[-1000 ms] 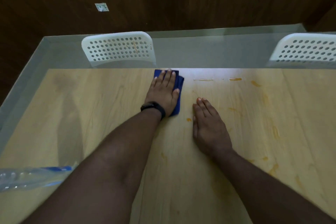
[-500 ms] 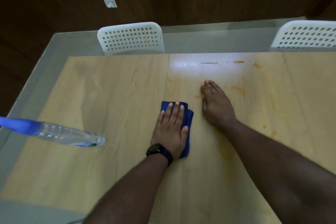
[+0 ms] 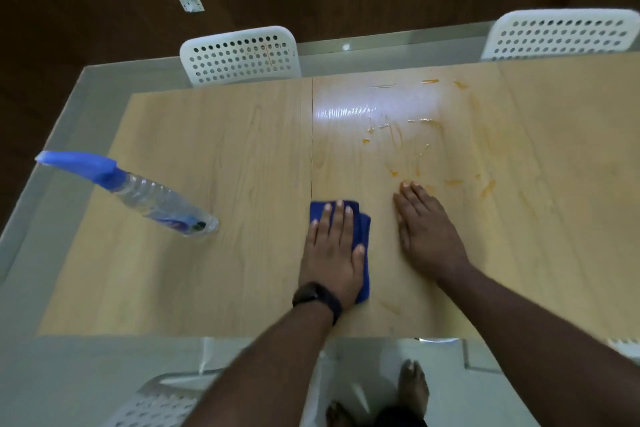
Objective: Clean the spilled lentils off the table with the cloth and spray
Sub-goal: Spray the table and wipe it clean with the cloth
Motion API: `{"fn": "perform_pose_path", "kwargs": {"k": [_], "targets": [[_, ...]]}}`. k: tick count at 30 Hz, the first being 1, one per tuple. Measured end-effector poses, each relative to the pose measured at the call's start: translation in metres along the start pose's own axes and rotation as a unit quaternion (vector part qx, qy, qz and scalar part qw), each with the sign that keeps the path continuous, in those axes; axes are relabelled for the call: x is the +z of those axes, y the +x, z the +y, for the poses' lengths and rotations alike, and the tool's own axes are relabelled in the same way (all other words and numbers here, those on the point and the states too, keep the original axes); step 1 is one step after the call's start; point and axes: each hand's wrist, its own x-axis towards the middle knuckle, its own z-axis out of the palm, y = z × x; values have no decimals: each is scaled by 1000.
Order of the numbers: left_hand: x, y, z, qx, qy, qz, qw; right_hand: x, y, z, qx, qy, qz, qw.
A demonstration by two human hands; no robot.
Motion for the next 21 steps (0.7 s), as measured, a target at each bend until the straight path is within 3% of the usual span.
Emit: {"fn": "perform_pose_path", "kwargs": {"k": [5,15,21], "targets": [[12,-47,0,8,10,8,1000,0,0,-3,0,14,20,1000],[6,32,-4,-43,37,34,998,6,1,2,-21,23,58,998],[30,-60,26,-72,17,47,996,4,-4,2,-21,40,51,998]]}}
